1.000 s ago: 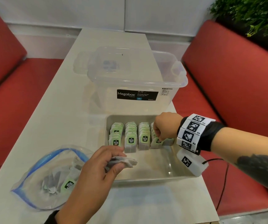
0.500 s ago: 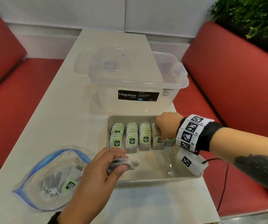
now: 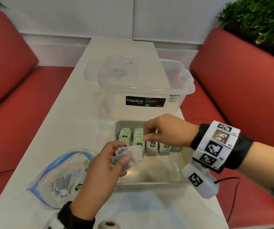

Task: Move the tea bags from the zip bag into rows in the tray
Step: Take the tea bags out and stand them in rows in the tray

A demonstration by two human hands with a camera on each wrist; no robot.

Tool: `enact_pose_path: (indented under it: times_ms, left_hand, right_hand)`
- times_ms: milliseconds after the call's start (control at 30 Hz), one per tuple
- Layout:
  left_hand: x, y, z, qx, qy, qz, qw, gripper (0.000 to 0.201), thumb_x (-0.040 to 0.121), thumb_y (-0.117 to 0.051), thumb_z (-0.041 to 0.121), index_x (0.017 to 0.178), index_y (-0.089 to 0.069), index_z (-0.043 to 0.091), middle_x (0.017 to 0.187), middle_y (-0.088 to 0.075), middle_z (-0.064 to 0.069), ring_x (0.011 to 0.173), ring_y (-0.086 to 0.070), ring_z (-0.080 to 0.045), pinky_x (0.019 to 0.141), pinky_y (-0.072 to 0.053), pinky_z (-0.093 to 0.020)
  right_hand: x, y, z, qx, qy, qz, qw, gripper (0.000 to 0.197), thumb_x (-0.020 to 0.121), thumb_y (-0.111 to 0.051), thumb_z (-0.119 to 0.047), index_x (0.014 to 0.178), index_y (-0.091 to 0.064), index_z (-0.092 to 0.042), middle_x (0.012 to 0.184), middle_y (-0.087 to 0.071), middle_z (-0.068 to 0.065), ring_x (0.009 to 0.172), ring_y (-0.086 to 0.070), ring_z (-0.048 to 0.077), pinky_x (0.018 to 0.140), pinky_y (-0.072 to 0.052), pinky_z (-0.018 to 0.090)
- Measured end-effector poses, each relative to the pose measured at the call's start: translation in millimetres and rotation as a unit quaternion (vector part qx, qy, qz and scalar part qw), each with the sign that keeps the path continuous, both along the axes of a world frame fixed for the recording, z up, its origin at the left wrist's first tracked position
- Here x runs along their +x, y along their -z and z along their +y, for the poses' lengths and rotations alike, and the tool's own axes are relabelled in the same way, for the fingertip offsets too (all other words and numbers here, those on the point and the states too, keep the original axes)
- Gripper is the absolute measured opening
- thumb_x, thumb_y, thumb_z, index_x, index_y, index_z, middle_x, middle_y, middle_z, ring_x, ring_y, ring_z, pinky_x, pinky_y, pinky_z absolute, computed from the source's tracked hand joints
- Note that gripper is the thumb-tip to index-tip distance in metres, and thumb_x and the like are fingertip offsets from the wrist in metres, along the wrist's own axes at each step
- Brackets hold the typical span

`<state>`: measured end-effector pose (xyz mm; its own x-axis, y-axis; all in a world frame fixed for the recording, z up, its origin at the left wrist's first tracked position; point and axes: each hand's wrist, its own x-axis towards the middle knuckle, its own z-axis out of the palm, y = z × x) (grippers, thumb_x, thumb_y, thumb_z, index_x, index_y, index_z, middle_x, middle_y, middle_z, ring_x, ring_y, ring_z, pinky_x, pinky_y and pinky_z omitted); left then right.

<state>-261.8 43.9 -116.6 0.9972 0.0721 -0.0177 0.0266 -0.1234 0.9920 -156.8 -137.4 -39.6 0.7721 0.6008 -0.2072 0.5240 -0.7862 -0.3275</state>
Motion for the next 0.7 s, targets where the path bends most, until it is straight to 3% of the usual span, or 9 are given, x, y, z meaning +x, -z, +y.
enact_pose_path:
  times_ms: [100, 167, 267, 400, 567, 633, 700]
  left_hand:
    - [-0.3, -3.0, -3.1, 0.022, 0.002, -0.005, 1.000, 0.035, 0.084, -0.065, 0.008, 0.099, -0.057, 0.038, 0.099, -0.065, 0.005, 0.078, -0.067, -0.011, 0.059, -0.057, -0.028]
    - [-1.6, -5.5, -6.0, 0.052, 0.009, -0.011, 0.999, 0.039, 0.083, -0.066, 0.008, 0.098, -0.055, 0.042, 0.096, -0.066, 0.006, 0.077, -0.067, -0.012, 0.059, -0.057, -0.029]
    - [-4.7, -10.1, -8.3, 0.114, 0.013, -0.023, 0.993, 0.042, 0.081, -0.069, 0.012, 0.098, -0.052, 0.047, 0.092, -0.067, 0.011, 0.081, -0.065, -0.007, 0.068, -0.057, -0.032]
    - [-6.4, -14.1, -1.4, 0.134, -0.022, -0.043, 0.990, 0.045, 0.079, -0.070, 0.014, 0.099, -0.048, 0.048, 0.090, -0.068, 0.018, 0.088, -0.060, 0.008, 0.068, -0.047, -0.012]
    - [-8.3, -17.3, -1.7, 0.082, -0.005, -0.049, 0.995, 0.035, 0.077, -0.074, 0.013, 0.094, -0.061, 0.042, 0.099, -0.067, 0.023, 0.097, -0.060, 0.004, 0.073, -0.044, -0.007]
    - [-9.4, -21.4, -9.3, 0.022, 0.040, -0.025, 0.999, 0.039, 0.078, -0.071, 0.004, 0.096, -0.068, 0.038, 0.110, -0.065, 0.023, 0.102, -0.060, 0.000, 0.076, -0.049, -0.014]
    - [-9.8, -27.4, -17.3, -0.046, 0.084, 0.009, 0.995, 0.044, 0.078, -0.068, -0.003, 0.100, -0.070, 0.034, 0.118, -0.063, 0.017, 0.095, -0.064, -0.008, 0.067, -0.056, -0.028]
  right_hand:
    - [-19.6, -2.0, 8.0, 0.085, -0.016, 0.062, 0.994, 0.019, 0.087, -0.063, -0.034, 0.100, -0.065, -0.020, 0.086, -0.062, -0.011, 0.067, -0.052, -0.007, 0.064, -0.038, 0.007]
    - [-27.1, 1.2, 9.9, 0.102, -0.016, 0.088, 0.991, 0.019, 0.086, -0.067, -0.024, 0.104, -0.064, -0.020, 0.082, -0.060, -0.012, 0.061, -0.050, -0.008, 0.060, -0.036, 0.006]
    - [-30.9, 6.6, 7.0, 0.089, -0.002, 0.091, 0.992, 0.023, 0.084, -0.066, -0.011, 0.106, -0.064, -0.019, 0.072, -0.056, -0.014, 0.059, -0.050, -0.002, 0.061, -0.040, 0.013]
    - [-32.7, 9.6, -6.6, 0.124, 0.055, 0.060, 0.989, 0.017, 0.084, -0.064, -0.007, 0.095, -0.063, -0.020, 0.074, -0.058, -0.010, 0.061, -0.055, 0.006, 0.066, -0.047, 0.024]
    - [-42.0, 15.6, -16.1, 0.205, 0.137, -0.028, 0.969, 0.015, 0.081, -0.064, -0.012, 0.077, -0.056, -0.024, 0.074, -0.062, -0.009, 0.061, -0.063, 0.011, 0.064, -0.053, 0.030]
    - [-47.1, 18.4, -14.4, 0.207, 0.142, -0.089, 0.964, 0.014, 0.077, -0.064, -0.015, 0.074, -0.055, -0.026, 0.071, -0.060, -0.010, 0.061, -0.058, 0.009, 0.064, -0.051, 0.035]
    - [-52.3, 19.6, -11.3, 0.200, 0.125, -0.135, 0.962, 0.013, 0.075, -0.061, -0.014, 0.075, -0.054, -0.025, 0.072, -0.058, -0.010, 0.061, -0.054, 0.011, 0.061, -0.050, 0.037]
